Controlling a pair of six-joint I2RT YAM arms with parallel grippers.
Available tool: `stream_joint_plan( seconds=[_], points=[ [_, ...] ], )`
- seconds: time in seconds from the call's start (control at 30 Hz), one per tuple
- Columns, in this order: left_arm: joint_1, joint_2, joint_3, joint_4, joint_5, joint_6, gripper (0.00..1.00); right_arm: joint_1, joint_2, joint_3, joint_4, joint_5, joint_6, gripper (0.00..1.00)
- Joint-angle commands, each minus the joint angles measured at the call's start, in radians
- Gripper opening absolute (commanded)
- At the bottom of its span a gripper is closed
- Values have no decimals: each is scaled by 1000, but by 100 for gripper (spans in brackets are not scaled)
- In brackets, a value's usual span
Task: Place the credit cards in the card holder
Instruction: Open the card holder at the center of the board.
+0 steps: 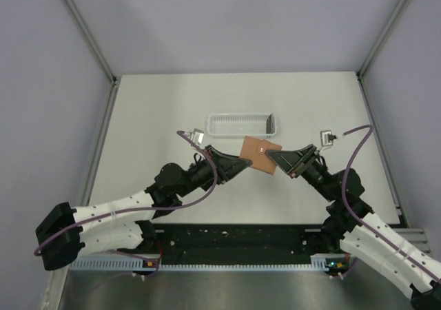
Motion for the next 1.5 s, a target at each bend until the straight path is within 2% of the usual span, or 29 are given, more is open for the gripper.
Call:
stream_joint_plan(
  seconds=[0.0,0.07,0.17,0.2,0.27,0.33,0.5,0.67,0.9,1.07,1.13,1.37,1.43,1.47],
  points=[
    [11,-33,69,-47,-14,67,0,6,-35,66,-123,-121,-110,42],
    [14,-62,86,-129,11,108,0,7,-61,121,-275,-133,-212,60],
    [21,-115,130,-286,77,176,0,7,-95,214,-520,-120,-353,78],
    [23,-132,146,-359,98,205,0,6,-101,238,-568,-118,-396,80],
    [26,-158,178,-496,129,257,0,6,-111,279,-643,-124,-452,84],
    [32,-181,189,-560,202,291,0,6,-104,307,-682,-141,-490,85],
    [43,-186,236,-691,483,355,0,6,-47,354,-707,-250,-561,85],
    [44,-206,239,-719,614,377,0,6,-23,380,-717,-352,-611,85],
    [49,-179,264,-742,628,410,0,4,-7,338,-609,-555,-563,77],
    [57,-145,276,-730,637,414,0,6,-3,296,-549,-609,-521,75],
    [60,-128,287,-725,641,418,0,4,5,288,-545,-617,-513,72],
    [63,-73,331,-697,669,424,0,4,40,275,-545,-601,-509,50],
    [63,-68,336,-694,671,426,0,4,48,273,-544,-598,-507,34],
    [63,-68,336,-694,669,427,0,6,50,272,-533,-598,-501,23]
  ],
)
